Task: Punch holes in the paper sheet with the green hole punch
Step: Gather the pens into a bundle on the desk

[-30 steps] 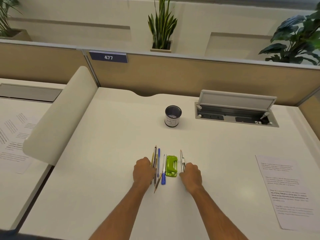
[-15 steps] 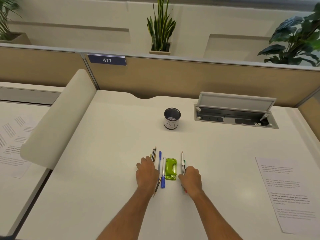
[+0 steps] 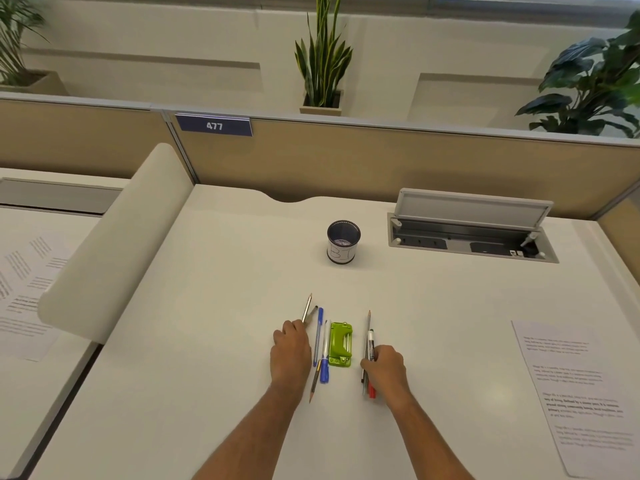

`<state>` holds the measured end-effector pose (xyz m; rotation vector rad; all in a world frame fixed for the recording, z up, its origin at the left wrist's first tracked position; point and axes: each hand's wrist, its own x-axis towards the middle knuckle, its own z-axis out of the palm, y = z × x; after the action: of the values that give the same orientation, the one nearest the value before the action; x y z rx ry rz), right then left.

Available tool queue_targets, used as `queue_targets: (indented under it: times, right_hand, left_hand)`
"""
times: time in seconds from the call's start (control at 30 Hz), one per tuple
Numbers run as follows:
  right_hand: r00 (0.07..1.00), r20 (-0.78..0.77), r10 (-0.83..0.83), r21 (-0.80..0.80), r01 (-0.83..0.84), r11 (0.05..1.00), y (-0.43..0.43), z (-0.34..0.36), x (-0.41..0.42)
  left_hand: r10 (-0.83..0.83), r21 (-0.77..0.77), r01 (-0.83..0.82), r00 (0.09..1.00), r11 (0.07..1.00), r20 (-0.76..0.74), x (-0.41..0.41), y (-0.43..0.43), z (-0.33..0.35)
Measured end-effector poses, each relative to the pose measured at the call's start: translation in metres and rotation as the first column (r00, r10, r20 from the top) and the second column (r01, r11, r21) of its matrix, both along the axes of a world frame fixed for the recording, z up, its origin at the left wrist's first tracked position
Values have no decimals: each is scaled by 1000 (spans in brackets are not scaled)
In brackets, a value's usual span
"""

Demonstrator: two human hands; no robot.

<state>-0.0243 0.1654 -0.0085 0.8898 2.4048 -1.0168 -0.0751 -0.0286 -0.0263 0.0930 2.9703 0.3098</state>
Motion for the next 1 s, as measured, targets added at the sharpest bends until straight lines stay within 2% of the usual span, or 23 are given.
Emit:
queue_targets:
  times: [0.47,0.53,0.63,0.77,0.87,1.0]
  right_hand:
    - [997,-66,-34,-87,28,996,-1,5,-3]
    - [996,-86,-34,-104,25,994,-3,8,-6]
    - [991,-129,-45,-139,27,990,-7,16,-12]
    - [984,-177,-29,-220,-10,976,-25,35,-26]
    - [983,-182,3,-328,-64,942,-62,44,-40]
    - [989,-130,70,-440,-121,890,-131,48,-58]
  left_hand:
    - [-79,2,79,997,997,17,1,-18,-3]
    - [-38,58,36,999,998,30,-1,-19,-2]
    - [94,197,-112,991,974,99,-2,-16,9]
    - [256,470,-297,955,831,151,3,-29,18]
    - [324,515,-352,935,781,148,7,-63,25]
    - [386,495,-387,916,778,111,9,-119,32]
